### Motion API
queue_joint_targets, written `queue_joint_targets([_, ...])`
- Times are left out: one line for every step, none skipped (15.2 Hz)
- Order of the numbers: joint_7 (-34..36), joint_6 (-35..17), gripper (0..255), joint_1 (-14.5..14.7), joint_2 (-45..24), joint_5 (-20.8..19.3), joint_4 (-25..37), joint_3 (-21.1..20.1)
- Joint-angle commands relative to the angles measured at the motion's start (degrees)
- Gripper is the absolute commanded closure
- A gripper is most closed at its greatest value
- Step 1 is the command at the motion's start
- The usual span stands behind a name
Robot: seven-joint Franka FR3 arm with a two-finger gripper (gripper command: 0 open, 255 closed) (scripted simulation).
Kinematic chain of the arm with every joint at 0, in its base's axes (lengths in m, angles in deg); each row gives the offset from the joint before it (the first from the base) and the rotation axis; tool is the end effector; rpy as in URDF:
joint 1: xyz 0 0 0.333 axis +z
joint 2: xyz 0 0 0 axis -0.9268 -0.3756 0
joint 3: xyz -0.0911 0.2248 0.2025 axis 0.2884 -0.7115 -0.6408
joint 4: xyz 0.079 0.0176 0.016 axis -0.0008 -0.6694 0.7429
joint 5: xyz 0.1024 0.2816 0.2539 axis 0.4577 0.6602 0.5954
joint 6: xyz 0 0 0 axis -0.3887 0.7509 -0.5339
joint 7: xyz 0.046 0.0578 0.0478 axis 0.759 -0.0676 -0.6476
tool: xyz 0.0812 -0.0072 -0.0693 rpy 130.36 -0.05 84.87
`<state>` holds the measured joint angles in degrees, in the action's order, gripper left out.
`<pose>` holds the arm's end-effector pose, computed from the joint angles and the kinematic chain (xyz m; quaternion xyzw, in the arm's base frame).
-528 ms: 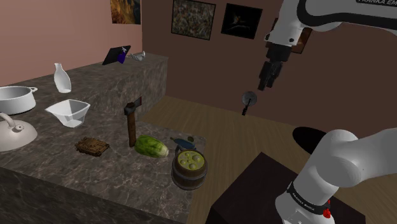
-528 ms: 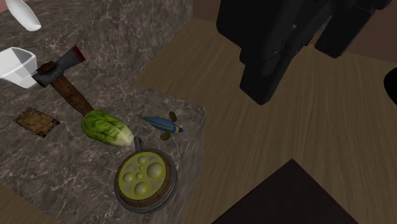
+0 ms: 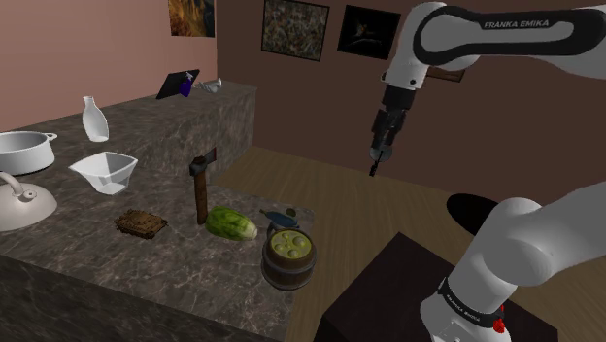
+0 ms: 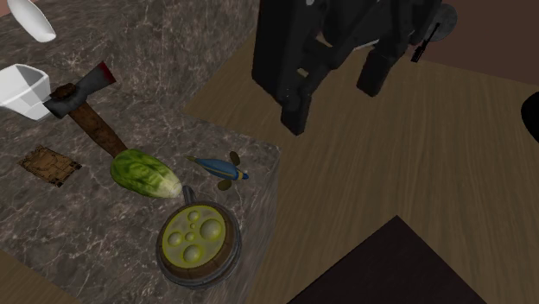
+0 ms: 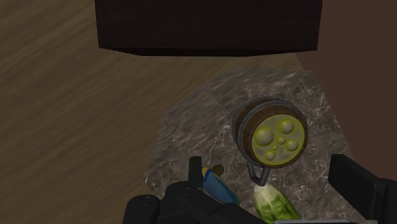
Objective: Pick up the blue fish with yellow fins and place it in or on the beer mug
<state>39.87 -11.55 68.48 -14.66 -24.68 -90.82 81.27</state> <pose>0.3580 -0.0371 0.5454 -0.9988 -0.0108 0.0198 0.0428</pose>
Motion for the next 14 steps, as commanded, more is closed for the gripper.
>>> queue_joint_targets([-0.94,-3.89,0,0.12,-3.66,0.47,-0.66,0.89])
queue_joint_targets([-1.42,-5.50,0,0.20,-5.52,0.78,-0.66,1.29])
queue_joint_targets([-1.91,-7.07,0,0.30,-7.44,1.13,-0.58,1.69])
queue_joint_targets([-2.43,-8.60,0,0.40,-9.40,1.51,-0.42,2.08])
queue_joint_targets([-2.97,-10.09,0,0.52,-11.41,1.94,-0.18,2.46])
queue_joint_targets([-3.53,-11.54,0,0.64,-13.46,2.42,0.14,2.84])
queue_joint_targets([-4.12,-12.94,0,0.78,-15.55,2.94,0.54,3.21])
queue_joint_targets([-4.74,-14.28,0,0.90,-17.68,3.51,1.02,3.56])
queue_joint_targets([-5.39,-15.57,0,1.04,-19.84,4.14,1.57,3.90])
queue_joint_targets([-6.07,-16.79,0,1.17,-22.03,4.81,2.20,4.21])
queue_joint_targets([-6.77,-17.96,0,1.28,-24.25,5.54,2.91,4.50])
queue_joint_targets([-7.49,-19.05,0,1.38,-26.49,6.32,3.70,4.76])
queue_joint_targets([-8.24,-20.08,0,1.46,-28.76,7.14,4.57,4.98])
queue_joint_targets([-9.01,-21.03,0,1.51,-31.04,8.01,5.51,5.16])
